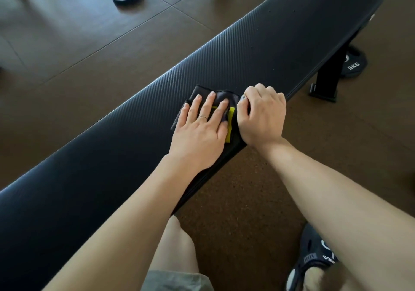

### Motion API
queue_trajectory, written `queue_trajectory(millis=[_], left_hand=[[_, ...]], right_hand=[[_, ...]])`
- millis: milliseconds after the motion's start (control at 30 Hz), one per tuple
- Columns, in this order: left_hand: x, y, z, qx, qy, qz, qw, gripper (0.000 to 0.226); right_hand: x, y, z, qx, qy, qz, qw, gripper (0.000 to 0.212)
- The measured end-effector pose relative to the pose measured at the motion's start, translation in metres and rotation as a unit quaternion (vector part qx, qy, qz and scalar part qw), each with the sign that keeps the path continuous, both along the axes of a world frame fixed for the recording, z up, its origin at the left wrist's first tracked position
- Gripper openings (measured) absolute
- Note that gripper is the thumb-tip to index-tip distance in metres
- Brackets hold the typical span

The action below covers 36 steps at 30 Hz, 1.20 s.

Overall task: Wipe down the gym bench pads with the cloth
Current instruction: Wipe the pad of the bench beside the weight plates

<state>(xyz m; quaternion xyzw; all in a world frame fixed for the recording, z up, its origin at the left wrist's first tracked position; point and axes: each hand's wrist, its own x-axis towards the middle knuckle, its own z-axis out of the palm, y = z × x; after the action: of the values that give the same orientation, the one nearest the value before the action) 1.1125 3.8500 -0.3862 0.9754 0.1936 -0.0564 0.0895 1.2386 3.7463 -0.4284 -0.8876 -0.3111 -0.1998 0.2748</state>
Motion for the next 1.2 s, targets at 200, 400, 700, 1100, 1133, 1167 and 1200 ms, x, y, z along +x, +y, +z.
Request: queue_trajectory(millis=[200, 400, 700, 1100, 1133, 1167, 1200], left_hand=[[-0.055, -0.031, 0.006, 0.003, 0.017, -0.022, 1.0, 0.064], [-0.023, -0.016, 0.002, 0.015, 0.0, -0.012, 1.0, 0.063], [0.012, -0.022, 0.005, -0.029, 0.018, 0.014, 0.999, 0.061], [-0.014, -0.038, -0.005, 0.051, -0.009, -0.042, 0.998, 0.065], [-0.01, -0.04, -0.006, 0.054, -0.011, -0.038, 0.998, 0.066], [-0.008, -0.043, -0.008, 0.054, -0.019, -0.034, 0.998, 0.066], [-0.011, -0.047, -0.008, 0.053, -0.029, -0.033, 0.998, 0.066]], right_hand=[[0.007, -0.006, 0.002, -0.079, 0.028, 0.045, 0.995, 0.047], [0.011, 0.0, -0.003, -0.051, 0.062, 0.045, 0.996, 0.052], [0.012, -0.003, 0.005, -0.053, 0.114, 0.069, 0.99, 0.059], [0.017, -0.003, -0.004, -0.028, 0.092, 0.037, 0.995, 0.055], [0.017, -0.004, -0.002, -0.031, 0.107, 0.045, 0.993, 0.057], [0.018, -0.005, 0.002, -0.031, 0.128, 0.057, 0.99, 0.059], [0.018, -0.007, 0.005, -0.026, 0.148, 0.07, 0.986, 0.06]])
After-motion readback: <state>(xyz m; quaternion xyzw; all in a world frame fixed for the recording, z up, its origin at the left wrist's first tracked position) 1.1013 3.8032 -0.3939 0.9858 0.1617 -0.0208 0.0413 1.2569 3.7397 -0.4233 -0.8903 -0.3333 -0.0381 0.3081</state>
